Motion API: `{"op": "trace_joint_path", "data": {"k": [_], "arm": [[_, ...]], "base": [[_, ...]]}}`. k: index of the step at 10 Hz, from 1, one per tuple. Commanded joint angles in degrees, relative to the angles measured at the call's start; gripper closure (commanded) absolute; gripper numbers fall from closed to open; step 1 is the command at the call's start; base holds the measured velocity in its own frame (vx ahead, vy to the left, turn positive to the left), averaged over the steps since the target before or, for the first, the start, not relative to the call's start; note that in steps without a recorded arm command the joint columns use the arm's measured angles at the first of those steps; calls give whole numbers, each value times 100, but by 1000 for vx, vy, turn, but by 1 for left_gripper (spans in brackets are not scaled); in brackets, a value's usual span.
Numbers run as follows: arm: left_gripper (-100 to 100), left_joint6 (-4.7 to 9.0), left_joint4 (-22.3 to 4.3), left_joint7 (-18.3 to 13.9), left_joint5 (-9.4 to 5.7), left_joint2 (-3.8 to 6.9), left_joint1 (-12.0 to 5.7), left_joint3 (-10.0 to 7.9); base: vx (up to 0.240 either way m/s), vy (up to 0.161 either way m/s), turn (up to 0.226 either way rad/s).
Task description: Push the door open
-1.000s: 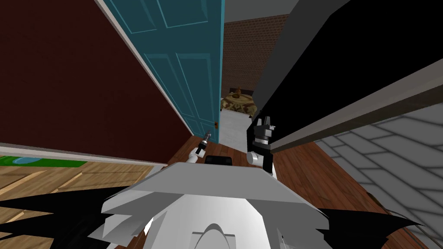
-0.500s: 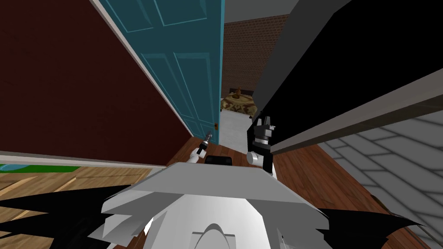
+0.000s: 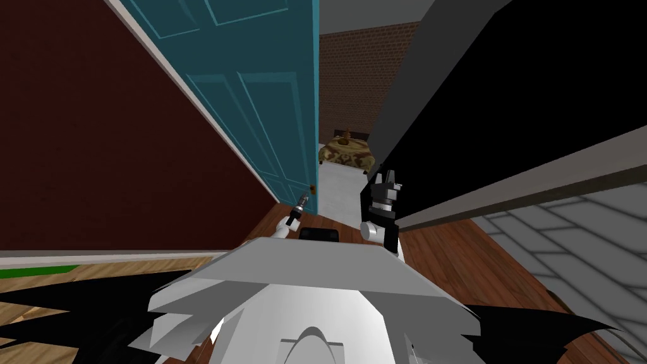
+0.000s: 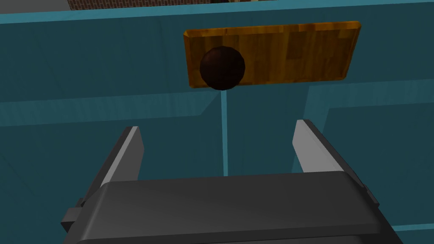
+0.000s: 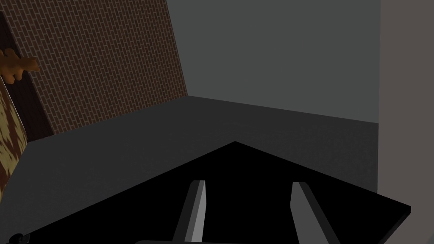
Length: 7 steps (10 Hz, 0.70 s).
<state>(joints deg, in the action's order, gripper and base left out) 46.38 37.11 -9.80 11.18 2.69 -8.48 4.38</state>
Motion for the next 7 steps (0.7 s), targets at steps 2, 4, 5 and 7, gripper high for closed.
{"op": "trace_joint_path", "data": {"k": [2, 4, 5, 7], "arm": [[-100, 0, 13, 19, -17, -7, 21, -21], [-100, 16, -10, 44, -34, -80, 21, -44], [-100, 22, -19, 53, -39, -122, 21, -52], [100, 30, -49, 47, -39, -94, -1, -52]], "base": [[206, -34, -26], [197, -41, -28], [163, -49, -15], [25, -9, 2]]}}
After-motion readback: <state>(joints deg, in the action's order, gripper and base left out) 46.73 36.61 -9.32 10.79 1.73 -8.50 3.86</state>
